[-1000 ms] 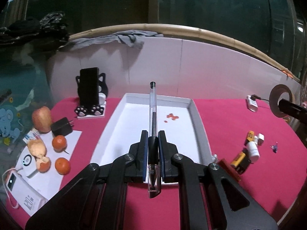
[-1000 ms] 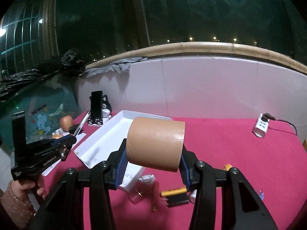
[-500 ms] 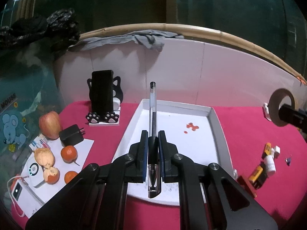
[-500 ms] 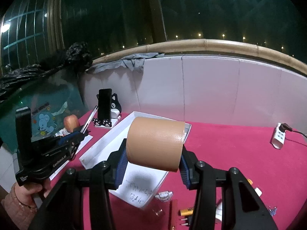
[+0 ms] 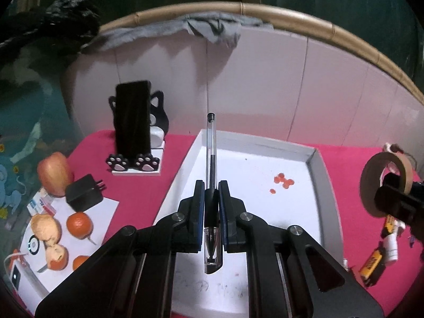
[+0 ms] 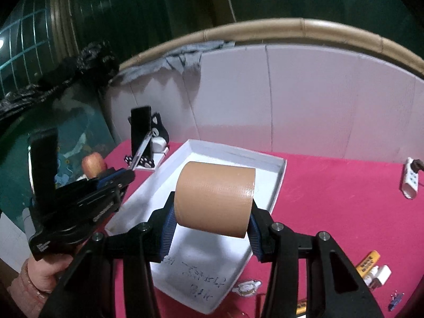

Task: Organize rigid objects
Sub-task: 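Carry pen and tape roll into the white tray and open both tools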

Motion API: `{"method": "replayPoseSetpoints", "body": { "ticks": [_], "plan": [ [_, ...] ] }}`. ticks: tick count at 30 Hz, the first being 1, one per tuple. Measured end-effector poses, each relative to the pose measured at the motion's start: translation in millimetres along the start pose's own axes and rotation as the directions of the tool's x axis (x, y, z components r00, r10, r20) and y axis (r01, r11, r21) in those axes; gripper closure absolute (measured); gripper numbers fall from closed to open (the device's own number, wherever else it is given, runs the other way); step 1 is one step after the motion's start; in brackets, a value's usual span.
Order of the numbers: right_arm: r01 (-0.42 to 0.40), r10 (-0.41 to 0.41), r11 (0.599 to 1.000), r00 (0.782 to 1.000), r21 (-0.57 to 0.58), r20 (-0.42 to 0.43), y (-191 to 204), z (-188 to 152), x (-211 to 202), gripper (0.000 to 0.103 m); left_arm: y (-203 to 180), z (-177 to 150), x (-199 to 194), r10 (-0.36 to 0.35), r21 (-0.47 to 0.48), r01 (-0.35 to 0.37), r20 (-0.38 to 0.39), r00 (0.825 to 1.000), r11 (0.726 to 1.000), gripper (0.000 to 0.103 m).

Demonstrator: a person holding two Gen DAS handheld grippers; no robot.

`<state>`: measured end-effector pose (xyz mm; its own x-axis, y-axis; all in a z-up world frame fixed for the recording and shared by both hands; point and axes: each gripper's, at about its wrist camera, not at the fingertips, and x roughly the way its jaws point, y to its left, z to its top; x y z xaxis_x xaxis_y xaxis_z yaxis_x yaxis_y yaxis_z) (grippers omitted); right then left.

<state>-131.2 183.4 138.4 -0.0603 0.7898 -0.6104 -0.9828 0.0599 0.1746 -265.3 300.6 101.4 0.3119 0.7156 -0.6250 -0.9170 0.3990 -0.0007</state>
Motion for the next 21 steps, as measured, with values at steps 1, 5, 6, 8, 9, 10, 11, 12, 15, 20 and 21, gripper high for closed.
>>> {"method": "replayPoseSetpoints", "body": {
  "ticks": [1, 5, 6, 8, 9, 10, 11, 12, 15, 20, 21],
  "plan": [
    [0.003, -0.003, 1.0, 1.0, 0.0, -0.011, 0.3, -1.0, 6.4, 0.056, -2.8, -0.2, 7.1, 0.007, 0.011, -0.007, -0.011, 1.0, 1.0, 0.093],
    [0.012, -0.012, 1.0, 0.998, 0.014, -0.064, 0.2, -7.3, 35.3, 0.056, -8.4, -2.0, 32.0, 0.021, 0.013, -0.02, -0.064, 0.998, 1.0, 0.093],
    [0.018, -0.017, 1.0, 0.997, 0.014, -0.071, 0.2, -8.3, 41.1, 0.056, -9.2, -2.4, 39.2, 0.022, 0.006, -0.022, -0.079, 0.997, 1.0, 0.093],
    [0.033, -0.032, 0.999, 0.996, 0.011, -0.084, 0.4, -11.0, 51.9, 0.056, -10.8, -3.1, 51.2, 0.026, -0.002, -0.026, -0.102, 0.994, 1.0, 0.093],
    [0.039, -0.039, 0.999, 0.995, 0.008, -0.091, 0.6, -12.4, 57.3, 0.056, -11.3, -3.1, 55.2, 0.028, -0.006, -0.029, -0.111, 0.993, 1.0, 0.093],
    [0.045, -0.045, 0.999, 0.994, 0.006, -0.099, 0.6, -14.1, 62.6, 0.056, -11.6, -3.4, 60.5, 0.029, -0.011, -0.031, -0.122, 0.992, 0.999, 0.093],
    [0.049, -0.049, 0.999, 0.993, 0.003, -0.106, 0.9, -15.1, 67.4, 0.056, -11.8, -4.0, 66.0, 0.032, -0.014, -0.034, -0.132, 0.991, 0.999, 0.093],
    [0.053, -0.053, 0.999, 0.992, 0.001, -0.11, 0.6, -15.0, 71.4, 0.056, -12.1, -4.4, 69.2, 0.038, -0.015, -0.041, -0.139, 0.99, 0.999, 0.093],
    [0.065, -0.065, 0.998, 0.991, -0.004, -0.118, -0.2, -16.6, 81.0, 0.056, -10.6, -6.3, 78.1, 0.047, -0.022, -0.051, -0.159, 0.986, 0.998, 0.093],
    [0.077, -0.076, 0.997, 0.987, 0.004, -0.144, -2.7, -20.5, 96.7, 0.056, -4.1, -8.5, 87.8, 0.041, -0.06, -0.054, -0.19, 0.981, 0.997, 0.093],
    [0.08, -0.079, 0.997, 0.986, 0.0, -0.147, -2.5, -22.0, 98.8, 0.056, -3.3, -8.4, 87.4, 0.041, -0.065, -0.054, -0.19, 0.981, 0.996, 0.093]
  ]
}}
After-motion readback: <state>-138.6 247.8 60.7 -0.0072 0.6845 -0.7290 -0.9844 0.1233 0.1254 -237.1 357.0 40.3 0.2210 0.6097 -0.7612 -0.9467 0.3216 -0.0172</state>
